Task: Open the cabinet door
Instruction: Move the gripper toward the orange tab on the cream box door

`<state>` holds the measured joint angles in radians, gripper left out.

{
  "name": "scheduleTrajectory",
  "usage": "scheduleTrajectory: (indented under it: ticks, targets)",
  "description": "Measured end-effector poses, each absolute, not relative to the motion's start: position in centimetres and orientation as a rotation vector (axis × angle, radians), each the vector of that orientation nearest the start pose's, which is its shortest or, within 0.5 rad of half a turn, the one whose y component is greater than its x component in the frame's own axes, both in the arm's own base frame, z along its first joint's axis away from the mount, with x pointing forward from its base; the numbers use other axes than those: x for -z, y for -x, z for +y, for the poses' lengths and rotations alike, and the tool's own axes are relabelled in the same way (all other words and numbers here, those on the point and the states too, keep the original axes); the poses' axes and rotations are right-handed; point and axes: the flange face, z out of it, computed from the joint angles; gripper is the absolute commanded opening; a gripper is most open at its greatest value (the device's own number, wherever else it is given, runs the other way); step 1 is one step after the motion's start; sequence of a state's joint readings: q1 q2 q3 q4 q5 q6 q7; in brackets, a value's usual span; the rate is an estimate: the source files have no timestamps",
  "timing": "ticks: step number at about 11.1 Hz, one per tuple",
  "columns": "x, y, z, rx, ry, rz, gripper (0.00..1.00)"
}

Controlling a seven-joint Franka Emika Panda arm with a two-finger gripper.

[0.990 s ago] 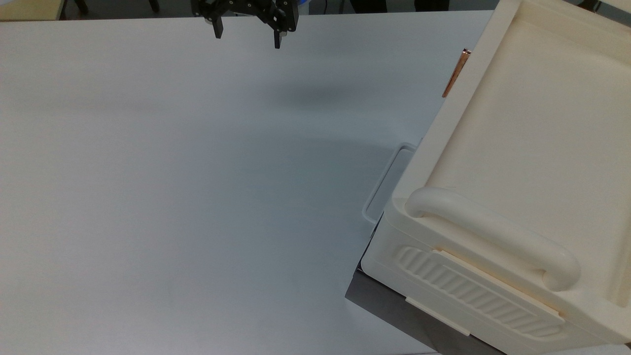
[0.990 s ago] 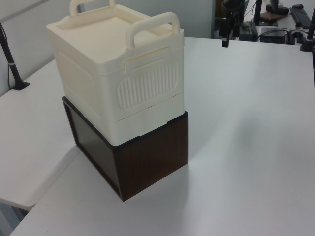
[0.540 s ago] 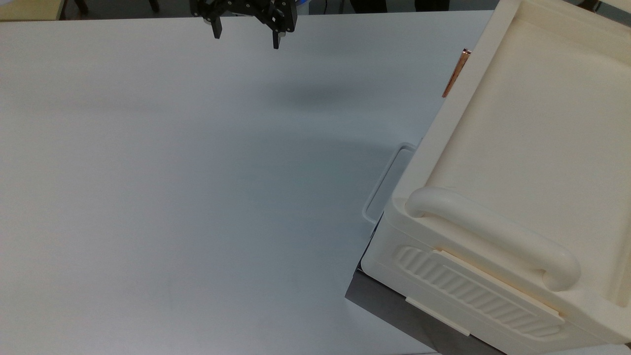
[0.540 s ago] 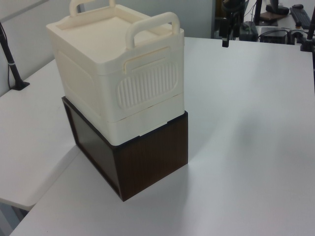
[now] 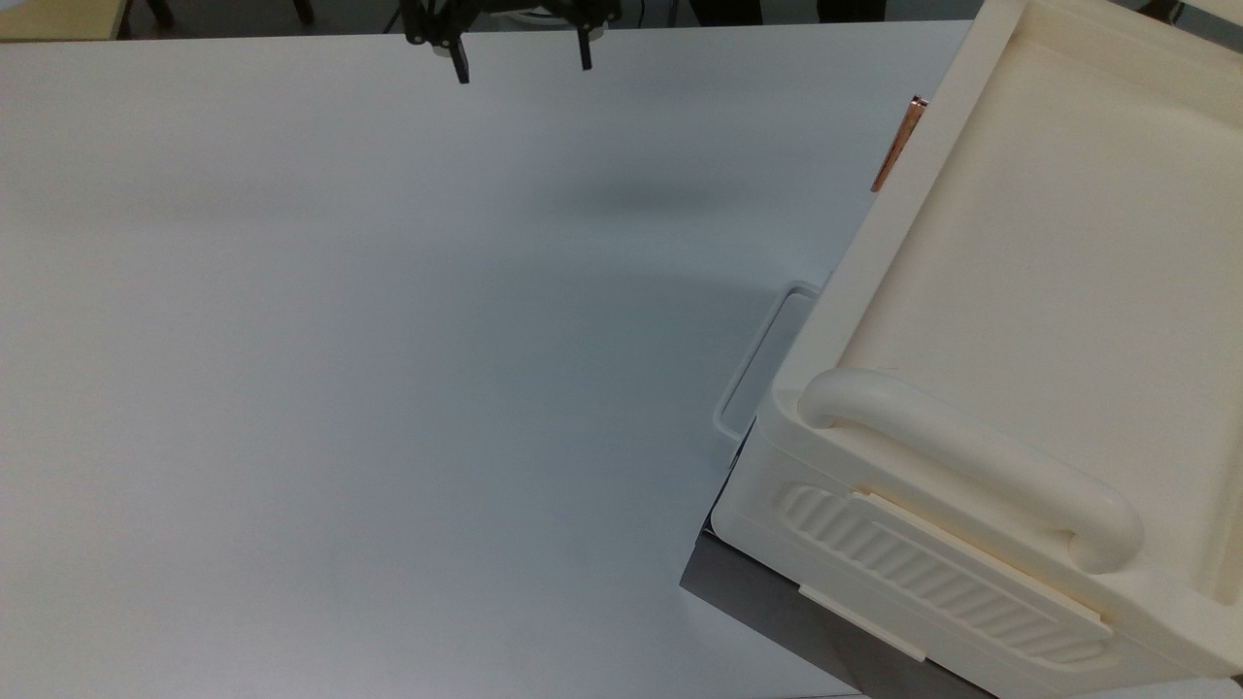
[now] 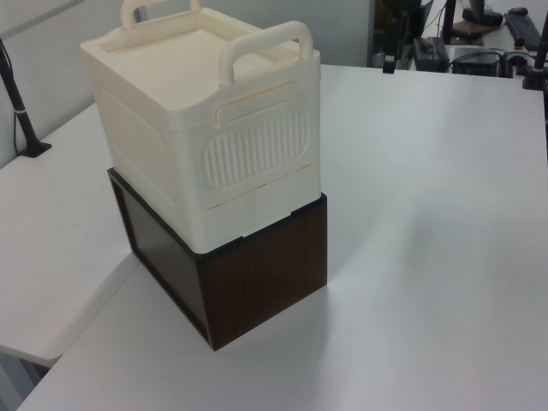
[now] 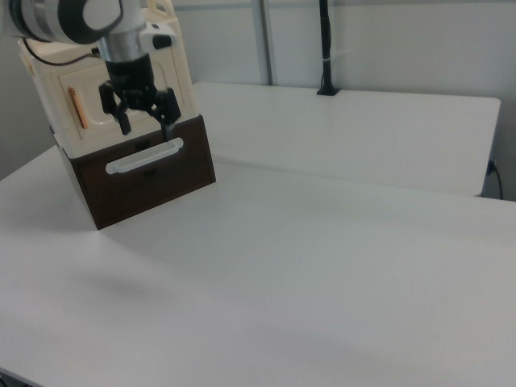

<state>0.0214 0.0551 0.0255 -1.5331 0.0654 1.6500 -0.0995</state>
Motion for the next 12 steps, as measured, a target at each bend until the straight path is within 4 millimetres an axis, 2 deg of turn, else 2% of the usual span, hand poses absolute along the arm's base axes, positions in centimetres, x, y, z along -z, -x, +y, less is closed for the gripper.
scheduleTrajectory:
  ticks: [1,3,5,6,8,10,12]
  targets:
    - [-63.1,-57.8,4.9,0.140,3.047,-0.341,1.00]
    - [-65.1,-58.2,10.4,0.310,3.004,-0.522,1.00]
    - [-65.1,-58.7,16.2,0.443,2.943,-0.689,1.00]
    - [-64.7,-59.1,18.5,0.463,2.916,-0.769,0.95]
    - [-63.8,-59.5,22.1,0.462,2.877,-0.881,0.93]
    - [-63.7,-59.6,24.4,0.502,2.839,-0.968,0.80]
    - [-63.5,-59.5,25.7,0.533,2.809,-1.106,0.66]
